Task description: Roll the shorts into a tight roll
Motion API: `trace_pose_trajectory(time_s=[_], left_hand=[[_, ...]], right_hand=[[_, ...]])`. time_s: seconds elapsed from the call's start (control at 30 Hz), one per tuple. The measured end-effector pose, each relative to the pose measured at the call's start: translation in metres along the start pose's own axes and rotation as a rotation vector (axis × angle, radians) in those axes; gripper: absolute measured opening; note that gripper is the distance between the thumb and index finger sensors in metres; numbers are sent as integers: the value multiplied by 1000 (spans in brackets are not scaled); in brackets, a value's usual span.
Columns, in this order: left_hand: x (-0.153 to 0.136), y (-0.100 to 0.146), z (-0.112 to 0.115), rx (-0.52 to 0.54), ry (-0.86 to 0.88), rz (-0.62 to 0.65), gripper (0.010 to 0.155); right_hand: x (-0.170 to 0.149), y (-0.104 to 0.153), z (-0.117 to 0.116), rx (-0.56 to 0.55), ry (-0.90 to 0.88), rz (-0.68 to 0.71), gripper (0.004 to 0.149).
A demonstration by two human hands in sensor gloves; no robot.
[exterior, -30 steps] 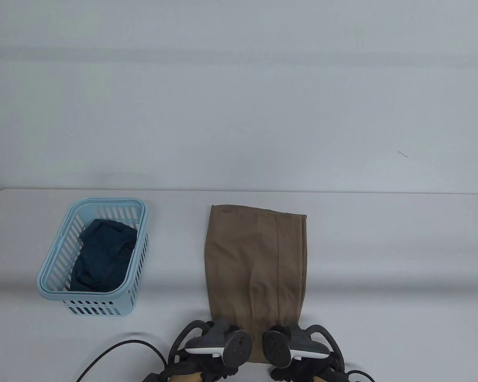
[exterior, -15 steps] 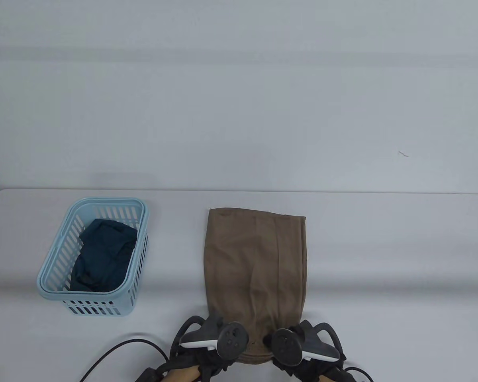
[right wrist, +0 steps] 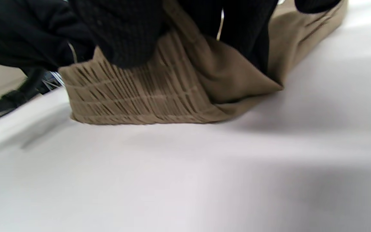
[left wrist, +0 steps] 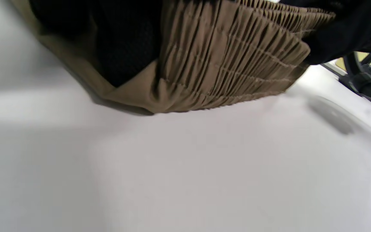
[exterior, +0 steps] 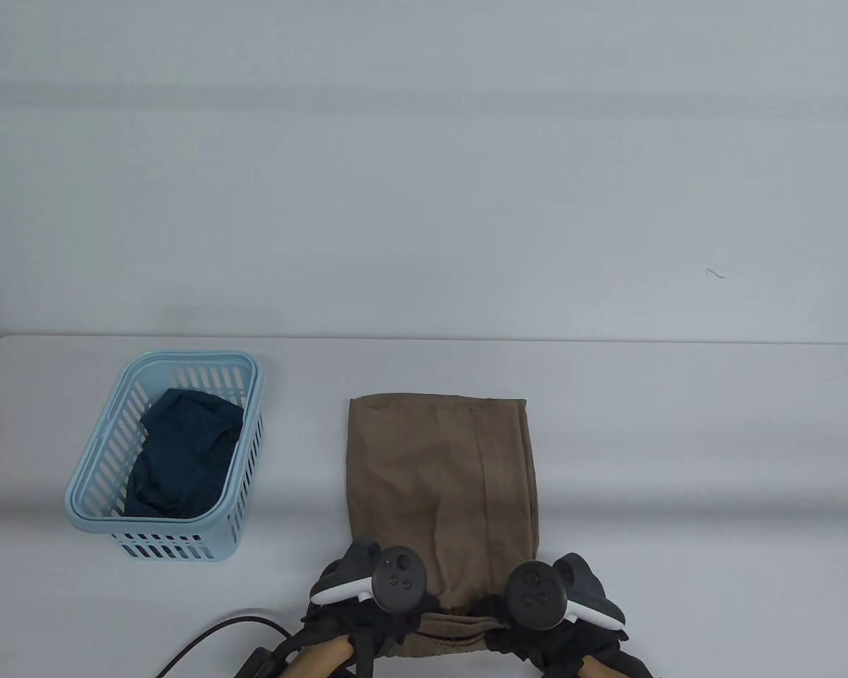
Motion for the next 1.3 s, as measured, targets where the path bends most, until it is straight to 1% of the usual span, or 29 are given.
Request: trace_pose_trajectory(time_s=[0.07,0.1,0.17,0.23,0.3,0.33,0.37,0.4,0.43,0.47,0.63,0.73,0.77,0.8,0.87,0.9,0.97,1.03,1.1,1.13,1.2,1.3], left_hand=[[7,6,-8,83,-134,14,51],[12,10,-12,110,-200,32,56],[26,22,-22,203,-292,130,55],[40,30,-21,206,-276,262,49],[47,31,-15,176,-279,322,44],[48,27,-8,132,-315,296,44],[47,23,-3,92,-366,260,48],[45,21,-1,108,-420,223,52],[44,18,0,116,-455,208,53],[42,14,2,102,-484,182,54],[32,7,12,43,-468,114,65],[30,3,18,37,-497,92,70],[30,3,19,36,-502,89,71],[30,2,21,37,-511,84,72],[31,1,22,42,-533,75,72],[30,0,23,39,-545,67,73],[31,-1,25,57,-549,71,73],[32,-1,25,45,-544,66,70],[31,-2,25,43,-518,69,67],[30,-1,24,43,-509,70,66],[29,-1,19,31,-487,57,64],[21,-2,11,-10,-361,35,61]], right_hand=[[-3,-3,-2,8,-40,-24,47],[-4,-4,-3,27,-60,-40,47],[-8,-7,-4,50,-94,-72,47],[-11,-10,-6,71,-115,-98,48],[-14,-12,-8,89,-128,-123,50],[-14,-13,-10,100,-141,-131,50],[-14,-14,-11,110,-152,-144,51],[-15,-14,-13,111,-149,-166,51],[-15,-14,-13,102,-141,-171,50],[-14,-14,-14,82,-119,-181,50],[-10,-13,-18,15,58,-250,49],[-9,-12,-20,-37,156,-291,61],[-8,-12,-19,-52,168,-284,60],[-5,-10,-15,-100,161,-241,60],[0,-4,-10,-160,152,-198,60],[4,-1,-8,-153,157,-149,61],[10,4,-8,-141,184,-111,62],[12,2,-16,-42,276,-127,69],[13,-4,-26,-13,360,-129,74],[13,-5,-27,-13,375,-129,75],[16,-7,-25,-44,379,-119,73],[14,-6,-18,-42,294,-113,66]])
Point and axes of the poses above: the tracker on the back of each hand, its own x axis roughly to the thumb side, its own y axis roughly from the fingertips to the wrist, z = x × y, the point moved 2 cm from there along -y, roughly from the wrist to the fingertips, and after that the axes turned 3 degrees about y, right-handed, at the moved point
